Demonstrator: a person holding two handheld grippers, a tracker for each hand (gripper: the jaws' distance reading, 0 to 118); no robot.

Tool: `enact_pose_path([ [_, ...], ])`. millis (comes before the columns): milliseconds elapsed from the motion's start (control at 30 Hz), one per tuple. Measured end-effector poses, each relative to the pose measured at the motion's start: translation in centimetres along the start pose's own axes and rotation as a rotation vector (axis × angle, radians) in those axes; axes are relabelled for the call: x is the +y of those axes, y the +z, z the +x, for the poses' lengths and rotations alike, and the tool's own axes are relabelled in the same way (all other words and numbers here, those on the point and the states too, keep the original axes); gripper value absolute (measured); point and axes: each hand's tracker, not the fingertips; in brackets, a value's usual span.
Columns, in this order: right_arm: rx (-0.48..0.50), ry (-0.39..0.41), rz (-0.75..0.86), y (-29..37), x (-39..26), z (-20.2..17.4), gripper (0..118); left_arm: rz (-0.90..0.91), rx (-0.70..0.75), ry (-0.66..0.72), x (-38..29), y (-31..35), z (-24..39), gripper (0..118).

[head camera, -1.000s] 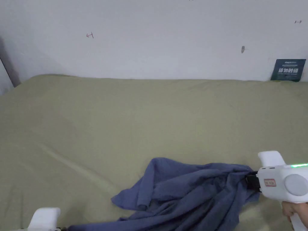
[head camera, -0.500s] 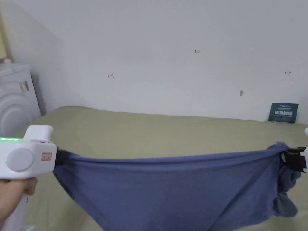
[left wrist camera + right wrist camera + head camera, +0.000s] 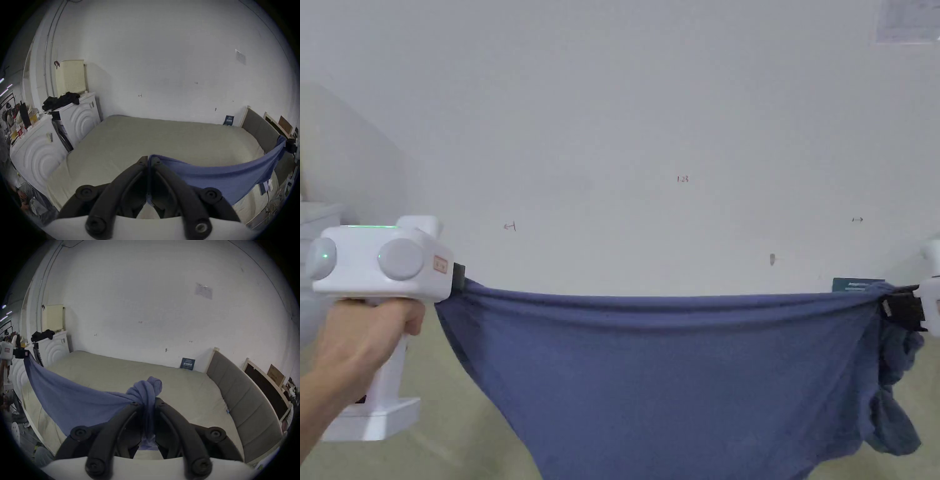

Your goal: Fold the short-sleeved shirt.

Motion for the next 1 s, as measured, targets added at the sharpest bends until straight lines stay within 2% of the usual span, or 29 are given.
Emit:
enact_pose_path([
  [267, -0.054, -0.049, 0.055, -6.3, 6.0, 1.1, 15, 0.074, 0.036, 0.001, 6.5, -5.1, 2.7, 1],
  [533, -0.107, -0.059, 0.044, -15.6, 6.5, 0.8, 15, 0.071, 0.061, -0.018, 7.9, -12.6, 4.4, 1],
  [667, -0.122, -0.075, 0.021, -19.5, 4.2, 0.2, 15, 0.038, 0.048, 0.000, 5.7, -16.2, 4.6, 1],
  [733, -0.138, -0.055, 0.000, -21.0, 2.4, -0.1, 15, 0.014, 0.029, 0.015, 3.9, -17.7, 4.5, 1],
  [800, -0.126, -0.080, -0.039, -22.1, -0.1, 0.0, 15, -0.028, 0.023, 0.003, 1.6, -19.1, 4.6, 1],
  [1000, -0.095, -0.067, -0.152, -20.6, -9.3, -0.4, 15, -0.137, -0.018, -0.066, -7.2, -19.3, 3.8, 1],
])
